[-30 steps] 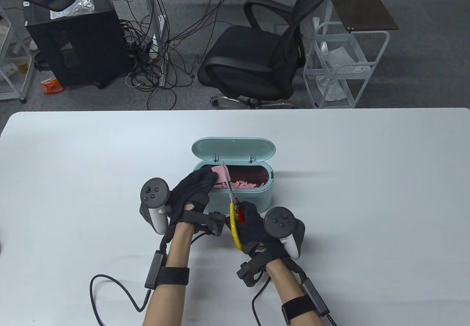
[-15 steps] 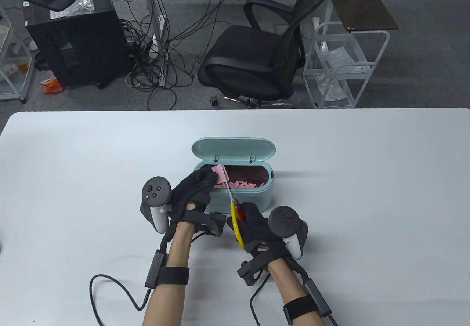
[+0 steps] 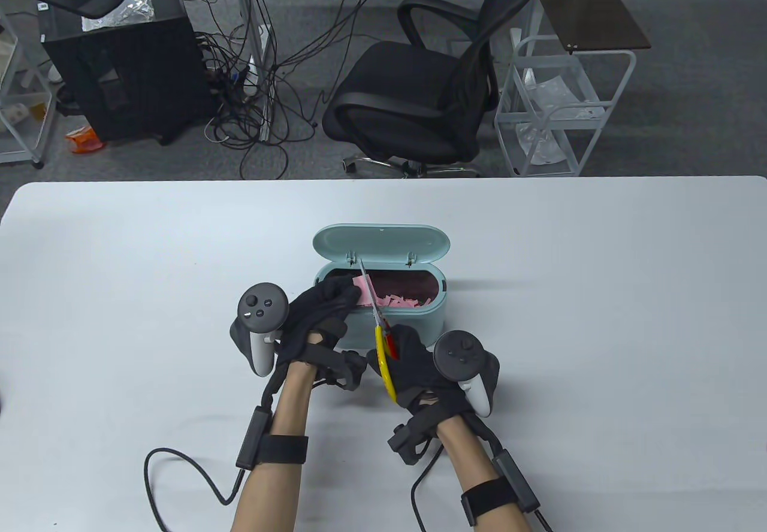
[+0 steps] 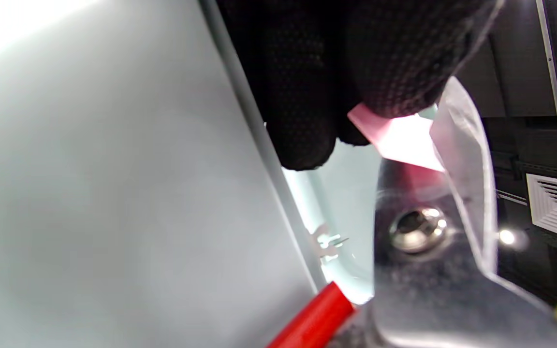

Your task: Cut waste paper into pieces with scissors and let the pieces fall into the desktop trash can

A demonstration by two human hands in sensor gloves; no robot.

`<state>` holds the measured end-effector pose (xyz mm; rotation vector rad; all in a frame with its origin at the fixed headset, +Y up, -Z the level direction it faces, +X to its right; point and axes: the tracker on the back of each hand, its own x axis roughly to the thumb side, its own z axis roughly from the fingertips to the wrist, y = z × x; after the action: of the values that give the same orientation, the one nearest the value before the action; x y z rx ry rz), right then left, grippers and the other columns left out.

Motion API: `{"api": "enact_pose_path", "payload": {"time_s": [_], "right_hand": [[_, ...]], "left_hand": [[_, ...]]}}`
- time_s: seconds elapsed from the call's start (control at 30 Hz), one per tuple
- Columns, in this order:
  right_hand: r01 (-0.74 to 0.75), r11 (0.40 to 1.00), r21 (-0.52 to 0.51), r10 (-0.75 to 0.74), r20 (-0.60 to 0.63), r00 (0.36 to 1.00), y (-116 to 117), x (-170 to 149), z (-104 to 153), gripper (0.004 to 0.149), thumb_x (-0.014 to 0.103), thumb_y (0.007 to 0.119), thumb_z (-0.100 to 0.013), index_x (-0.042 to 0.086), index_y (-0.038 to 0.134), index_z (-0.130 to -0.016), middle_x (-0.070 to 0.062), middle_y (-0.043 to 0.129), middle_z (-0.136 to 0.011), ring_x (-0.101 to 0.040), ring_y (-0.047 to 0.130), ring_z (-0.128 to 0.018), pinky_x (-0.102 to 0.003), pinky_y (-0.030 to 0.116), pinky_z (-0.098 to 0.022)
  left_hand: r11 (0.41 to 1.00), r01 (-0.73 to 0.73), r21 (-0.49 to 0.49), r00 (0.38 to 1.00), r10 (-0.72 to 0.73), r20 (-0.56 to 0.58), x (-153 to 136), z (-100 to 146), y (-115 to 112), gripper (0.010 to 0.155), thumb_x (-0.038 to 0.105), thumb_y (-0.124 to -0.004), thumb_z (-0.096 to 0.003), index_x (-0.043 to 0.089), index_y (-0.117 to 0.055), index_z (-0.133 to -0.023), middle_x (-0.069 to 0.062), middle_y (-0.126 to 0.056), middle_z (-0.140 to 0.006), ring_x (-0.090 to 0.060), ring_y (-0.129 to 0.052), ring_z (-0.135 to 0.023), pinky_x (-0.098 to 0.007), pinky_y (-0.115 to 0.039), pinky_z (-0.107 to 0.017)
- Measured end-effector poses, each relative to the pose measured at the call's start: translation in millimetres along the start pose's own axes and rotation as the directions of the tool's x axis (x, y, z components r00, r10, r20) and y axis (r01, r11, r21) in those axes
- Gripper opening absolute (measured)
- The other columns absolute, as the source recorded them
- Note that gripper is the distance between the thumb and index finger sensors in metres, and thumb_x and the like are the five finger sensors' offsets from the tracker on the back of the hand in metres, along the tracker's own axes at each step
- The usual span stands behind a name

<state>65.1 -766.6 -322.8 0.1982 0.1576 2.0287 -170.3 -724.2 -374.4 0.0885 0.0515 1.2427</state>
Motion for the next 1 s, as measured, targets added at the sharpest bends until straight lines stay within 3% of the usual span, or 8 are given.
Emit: {"api": "enact_pose_path", "payload": {"time_s": [0.23,0.57,0.63,0.73,1.0], "right_hand": [[0.039,0.998,-0.047,-0.039,-0.003,0.999,-5.4,0.9,-0.3,0.073,0.056,0.076,-0.040,0.006,0.055,-0.090,0.002,0.089,-0.062,-0.014,0.099,-0.028,-0.056,0.071,-0.061],[0.022,0.998,-0.064,-0.023,-0.019,1.000,-9.7,-5.0,5.4,0.074,0.057,0.078,-0.040,0.010,0.056,-0.093,0.002,0.089,-0.065,-0.015,0.099,-0.029,-0.056,0.070,-0.062],[-0.009,0.999,-0.049,0.008,-0.020,1.000,-9.3,-4.9,7.5,0.079,0.061,0.076,-0.039,0.012,0.051,-0.096,-0.003,0.085,-0.075,-0.020,0.098,-0.037,-0.060,0.063,-0.065],[-0.194,0.980,-0.040,0.194,-0.009,0.981,-7.8,-3.4,11.9,0.085,0.065,0.071,-0.040,0.019,0.035,-0.102,-0.007,0.073,-0.092,-0.027,0.093,-0.056,-0.066,0.052,-0.069],[-0.405,0.914,-0.014,0.405,0.004,0.914,-3.7,-6.9,14.1,0.087,0.068,0.066,-0.041,0.018,0.030,-0.102,-0.008,0.068,-0.093,-0.026,0.090,-0.058,-0.068,0.050,-0.069]], "left_hand": [[0.999,-0.031,-0.008,0.999,0.031,-0.008,-1.1,-0.1,0.5,0.040,0.043,-0.087,-0.0417,0.028,-0.095,-0.077,0.009,-0.105,-0.073,-0.022,-0.095,-0.080,-0.069,-0.041,-0.073],[0.992,-0.124,0.009,0.992,0.124,-0.039,-4.4,0.8,2.7,0.040,0.044,-0.086,-0.0419,0.028,-0.095,-0.077,0.009,-0.105,-0.073,-0.021,-0.096,-0.080,-0.068,-0.040,-0.073],[0.990,-0.139,0.017,0.989,0.140,-0.044,-5.6,1.2,3.3,0.039,0.045,-0.086,-0.0419,0.029,-0.095,-0.077,0.010,-0.105,-0.073,-0.020,-0.096,-0.081,-0.067,-0.040,-0.073],[0.984,-0.174,0.024,0.983,0.175,-0.051,-7.6,1.2,4.1,0.039,0.046,-0.087,-0.0415,0.030,-0.096,-0.076,0.011,-0.105,-0.073,-0.020,-0.096,-0.081,-0.067,-0.040,-0.073],[0.973,-0.229,0.023,0.971,0.230,-0.062,-11.7,0.0,6.5,0.039,0.046,-0.086,-0.0425,0.030,-0.095,-0.077,0.011,-0.105,-0.074,-0.020,-0.095,-0.082,-0.067,-0.039,-0.073]]}}
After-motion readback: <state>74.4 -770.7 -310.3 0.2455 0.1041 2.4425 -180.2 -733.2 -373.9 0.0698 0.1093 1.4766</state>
